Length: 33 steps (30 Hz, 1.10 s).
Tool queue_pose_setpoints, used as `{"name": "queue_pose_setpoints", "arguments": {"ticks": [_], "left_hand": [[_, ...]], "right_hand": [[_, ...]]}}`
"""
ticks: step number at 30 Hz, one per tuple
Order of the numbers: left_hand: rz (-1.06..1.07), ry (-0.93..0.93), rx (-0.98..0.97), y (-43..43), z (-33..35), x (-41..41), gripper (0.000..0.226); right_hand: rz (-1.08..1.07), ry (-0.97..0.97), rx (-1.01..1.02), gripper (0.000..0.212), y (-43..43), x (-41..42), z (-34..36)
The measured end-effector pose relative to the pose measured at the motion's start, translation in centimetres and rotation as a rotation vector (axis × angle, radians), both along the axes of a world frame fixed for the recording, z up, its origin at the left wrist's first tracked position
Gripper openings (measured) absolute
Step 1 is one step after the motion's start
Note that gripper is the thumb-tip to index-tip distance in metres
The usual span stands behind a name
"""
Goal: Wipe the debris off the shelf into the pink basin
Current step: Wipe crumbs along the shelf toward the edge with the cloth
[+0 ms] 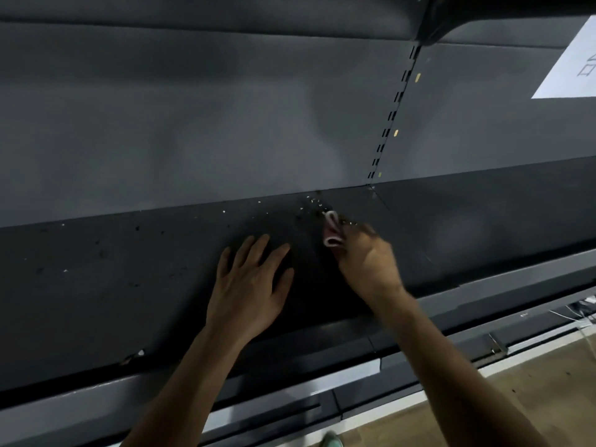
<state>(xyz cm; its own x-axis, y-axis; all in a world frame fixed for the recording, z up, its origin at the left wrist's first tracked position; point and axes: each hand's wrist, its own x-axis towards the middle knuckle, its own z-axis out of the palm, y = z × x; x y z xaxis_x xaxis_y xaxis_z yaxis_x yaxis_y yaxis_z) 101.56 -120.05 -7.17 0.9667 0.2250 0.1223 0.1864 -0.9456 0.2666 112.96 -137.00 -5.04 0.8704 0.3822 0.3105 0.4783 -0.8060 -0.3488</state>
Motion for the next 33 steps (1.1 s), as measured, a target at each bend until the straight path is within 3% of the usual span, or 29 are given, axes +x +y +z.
{"name": "queue_pose_setpoints", "arguments": {"ticks": [6,9,13,16,21,29,33], "left_hand": [[-0.01,-0.02,0.005,0.2,-0.2,-0.2,0.064],[0.007,-0.014,0.001,0.1,-0.2,-0.2,0.065],[0.025,-0.021,-0.007,-0.1,0.0,0.1,0.068],[0.028,-0.029,0.005,-0.1,-0.1,0.2,0.064],[0.015,-0.03,0.002,0.1,-0.3,0.3,0.058],[0.02,-0.026,0.019,0.1,-0.1,0.0,0.066],[0.022,-0.034,0.012,0.0,-0.1,-0.2,0.065]], "right_hand": [[0.188,0.125,0.154,0.016,2.7,-2.3,1.0],[0.046,0.139,0.27,0.039,0.3,-0.2,3.1],[-0.193,0.256,0.229,0.014,-4.8,6.5,3.0],[-0.257,0.254,0.037,0.018,-5.6,9.8,1.5],[-0.075,0.077,-0.104,0.029,-1.2,8.8,0.7],[0.267,0.084,0.015,0.016,4.4,3.6,0.0],[0.162,0.124,0.197,0.025,2.3,5.3,1.5]]}}
